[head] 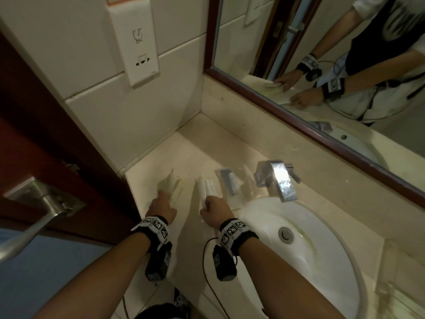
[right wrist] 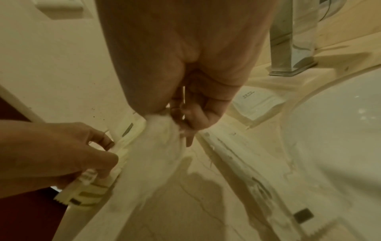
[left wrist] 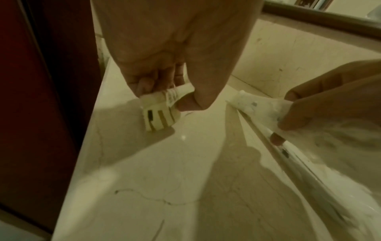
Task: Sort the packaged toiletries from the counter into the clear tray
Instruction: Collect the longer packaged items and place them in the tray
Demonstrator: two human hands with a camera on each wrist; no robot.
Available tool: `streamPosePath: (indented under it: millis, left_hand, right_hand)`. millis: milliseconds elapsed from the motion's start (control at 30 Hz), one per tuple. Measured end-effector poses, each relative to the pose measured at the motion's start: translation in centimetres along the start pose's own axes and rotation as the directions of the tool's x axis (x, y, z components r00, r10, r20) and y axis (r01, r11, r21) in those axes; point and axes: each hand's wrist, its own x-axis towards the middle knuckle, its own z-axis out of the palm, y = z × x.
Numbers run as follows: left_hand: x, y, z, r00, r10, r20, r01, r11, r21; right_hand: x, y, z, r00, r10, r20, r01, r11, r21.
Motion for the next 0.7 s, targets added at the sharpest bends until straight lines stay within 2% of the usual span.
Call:
streamPosePath:
  millis: [133, 267, 467, 700]
  left_hand:
    - [-0.4, 0.3, -0.7, 0.999, 0.006, -0.034, -0.004, 0.998, 0.057]
    - [-1.1, 1.4, -1.2, 1.000, 0.006, -0.007, -0.006, 1.000, 0.014]
    - [-3.3, 4.4, -1.5, 0.994, 0.109, 0.008, -0.108, 0.989, -0.106]
    - [-8.4, 10.4, 0.6, 0.953, 0.302, 0.039, -0.286, 0.932, -0.223]
  right_hand:
    - [-0.9, 0.1, -0.9, 0.996, -0.011, -0.088, 0.017, 0.998, 0.067]
    - [-2.4, 0.6, -2.1, 0.987, -0.037, -0.156, 0.056, 0.991, 0.124]
    - [-5.1, 2.8, -4.3, 0.956, -0.060, -0.286, 0.118, 0.975, 0.189]
    - [-10.6, 7.8, -7.3, 0.903, 0.015, -0.430, 0.119, 0.952, 0.283]
